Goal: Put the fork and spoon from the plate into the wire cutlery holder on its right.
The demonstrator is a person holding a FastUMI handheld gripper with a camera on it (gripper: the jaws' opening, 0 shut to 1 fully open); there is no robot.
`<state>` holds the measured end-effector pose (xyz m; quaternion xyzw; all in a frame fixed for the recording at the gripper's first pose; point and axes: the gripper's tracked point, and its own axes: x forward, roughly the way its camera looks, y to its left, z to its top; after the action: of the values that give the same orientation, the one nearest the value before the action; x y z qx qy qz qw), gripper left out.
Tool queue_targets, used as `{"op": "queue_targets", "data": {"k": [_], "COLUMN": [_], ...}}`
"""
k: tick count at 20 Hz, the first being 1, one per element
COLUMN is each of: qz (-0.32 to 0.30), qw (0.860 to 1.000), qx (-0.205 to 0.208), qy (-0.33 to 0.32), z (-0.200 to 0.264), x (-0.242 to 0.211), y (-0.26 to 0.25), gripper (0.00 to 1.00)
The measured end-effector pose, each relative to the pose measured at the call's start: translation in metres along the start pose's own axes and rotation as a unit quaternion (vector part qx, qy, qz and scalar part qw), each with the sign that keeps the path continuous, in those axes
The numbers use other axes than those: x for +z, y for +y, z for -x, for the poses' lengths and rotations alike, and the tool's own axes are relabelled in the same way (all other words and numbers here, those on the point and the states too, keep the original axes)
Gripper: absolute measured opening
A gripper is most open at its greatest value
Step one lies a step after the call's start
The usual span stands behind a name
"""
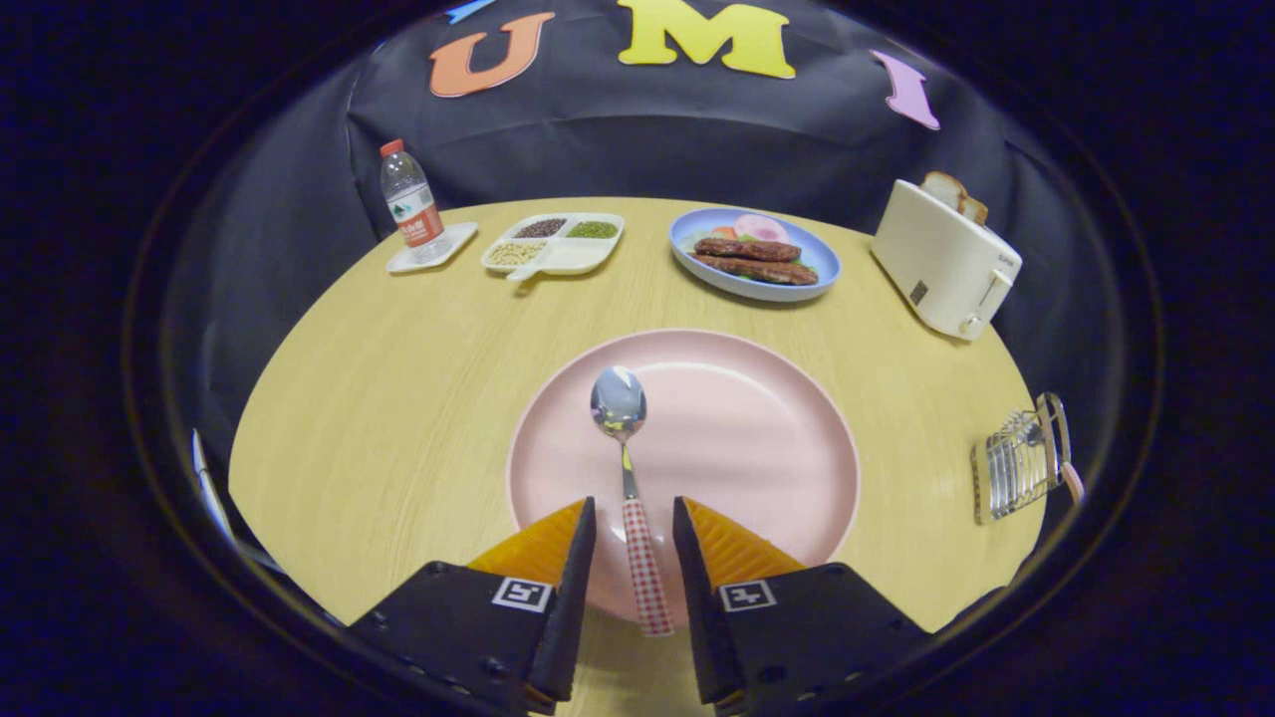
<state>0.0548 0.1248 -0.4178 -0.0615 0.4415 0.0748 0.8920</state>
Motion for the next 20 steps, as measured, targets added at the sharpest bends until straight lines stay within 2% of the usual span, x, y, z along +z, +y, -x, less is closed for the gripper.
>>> {"op": "queue_targets", "data": {"k": [2,3,5,7,8,9,11,12,20], "qz": [-0.006,-0.01,-0.033,-0.046,-0.045,-0.047,-0.047,-0.045,-0.051], "qw": [1.0,0.999,0.999,0.998,0.998,0.998,0.998,0.998,0.998], "qx": [-0.009,-0.03,-0.026,-0.033,-0.044,-0.042,-0.039,-0.04,-0.043], "qy": [0.013,0.018,0.028,0.024,0.027,0.03,0.033,0.033,0.013], "z": [-0.006,-0.006,-0.011,-0.012,-0.013,-0.01,-0.004,0.0,0.067], "x": [-0.004,-0.008,-0.012,-0.014,-0.009,-0.011,-0.012,-0.011,0.006], "y": [0.001,-0.007,-0.002,-0.001,-0.005,-0.003,-0.001,-0.004,-0.031], "gripper": [0.46,0.37,0.19,0.23,0.13,0.09,0.08,0.02,0.02]}}
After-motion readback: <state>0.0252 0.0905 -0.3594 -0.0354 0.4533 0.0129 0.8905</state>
